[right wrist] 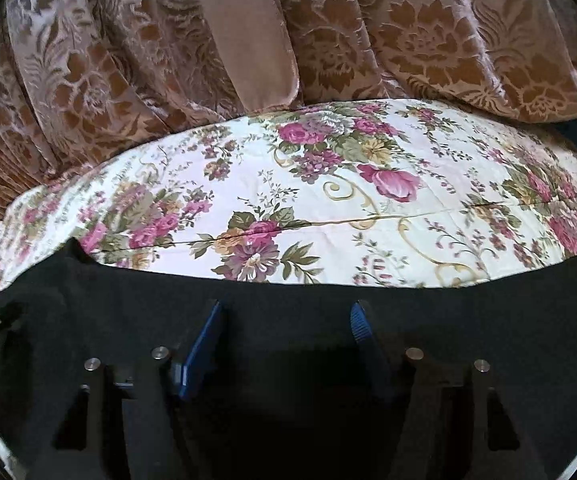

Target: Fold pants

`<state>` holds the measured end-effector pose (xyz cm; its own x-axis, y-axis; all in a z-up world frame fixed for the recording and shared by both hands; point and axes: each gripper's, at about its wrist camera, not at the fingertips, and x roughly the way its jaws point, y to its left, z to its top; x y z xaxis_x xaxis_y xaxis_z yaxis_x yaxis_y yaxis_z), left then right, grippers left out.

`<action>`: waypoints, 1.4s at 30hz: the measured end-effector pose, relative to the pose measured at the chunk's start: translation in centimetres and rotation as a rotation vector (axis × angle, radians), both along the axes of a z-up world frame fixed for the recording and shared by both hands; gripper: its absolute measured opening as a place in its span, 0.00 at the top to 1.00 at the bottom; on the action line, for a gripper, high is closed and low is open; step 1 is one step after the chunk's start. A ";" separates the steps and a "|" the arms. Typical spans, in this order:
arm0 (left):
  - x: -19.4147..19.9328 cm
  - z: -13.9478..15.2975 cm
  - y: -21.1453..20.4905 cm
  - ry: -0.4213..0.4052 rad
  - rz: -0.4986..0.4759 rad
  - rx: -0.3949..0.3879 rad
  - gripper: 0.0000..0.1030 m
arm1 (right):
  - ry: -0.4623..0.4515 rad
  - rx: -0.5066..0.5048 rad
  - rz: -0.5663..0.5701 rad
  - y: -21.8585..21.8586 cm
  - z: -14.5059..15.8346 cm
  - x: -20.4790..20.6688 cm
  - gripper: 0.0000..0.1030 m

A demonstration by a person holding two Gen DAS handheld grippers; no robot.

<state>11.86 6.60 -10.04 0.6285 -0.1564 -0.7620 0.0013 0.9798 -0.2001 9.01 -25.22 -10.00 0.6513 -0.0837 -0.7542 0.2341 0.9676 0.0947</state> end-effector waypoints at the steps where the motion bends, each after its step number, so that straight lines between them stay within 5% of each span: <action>1: -0.7 0.3 -0.2 -0.009 -0.012 -0.007 0.65 | -0.020 0.030 -0.011 -0.7 0.4 -0.9 0.35; 10: -5.9 0.4 -3.1 0.003 -0.120 -0.035 0.64 | -0.130 0.328 -0.397 -16.9 2.4 -14.7 0.35; 16: -8.4 0.8 -6.4 0.016 -0.211 -0.022 0.64 | -0.200 0.553 -0.654 -25.8 -0.4 -22.5 0.34; 19: -9.2 1.1 -7.9 0.013 -0.252 0.005 0.64 | -0.246 0.647 -0.659 -27.7 -2.3 -23.1 0.37; 27: -10.5 2.1 -9.4 -0.006 -0.270 0.053 0.64 | -0.282 0.701 -0.592 -30.6 -3.2 -20.1 0.44; 29: -10.8 2.3 -9.3 -0.012 -0.267 0.054 0.64 | -0.256 0.684 -0.588 -31.3 -3.2 -19.3 0.64; 32: -11.1 2.2 -9.1 -0.011 -0.256 0.064 0.64 | -0.217 0.649 -0.560 -31.5 -3.1 -18.1 0.82; 42: -11.1 2.1 -7.5 -0.013 -0.219 0.055 0.64 | -0.206 0.525 -0.494 -29.8 0.4 -17.1 0.85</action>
<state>0.71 -0.95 -7.96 0.5942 -0.2481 -0.7651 0.2171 0.9654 -0.1445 -8.04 -54.99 -9.58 0.7635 -0.0657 -0.6424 0.5572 0.5700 0.6039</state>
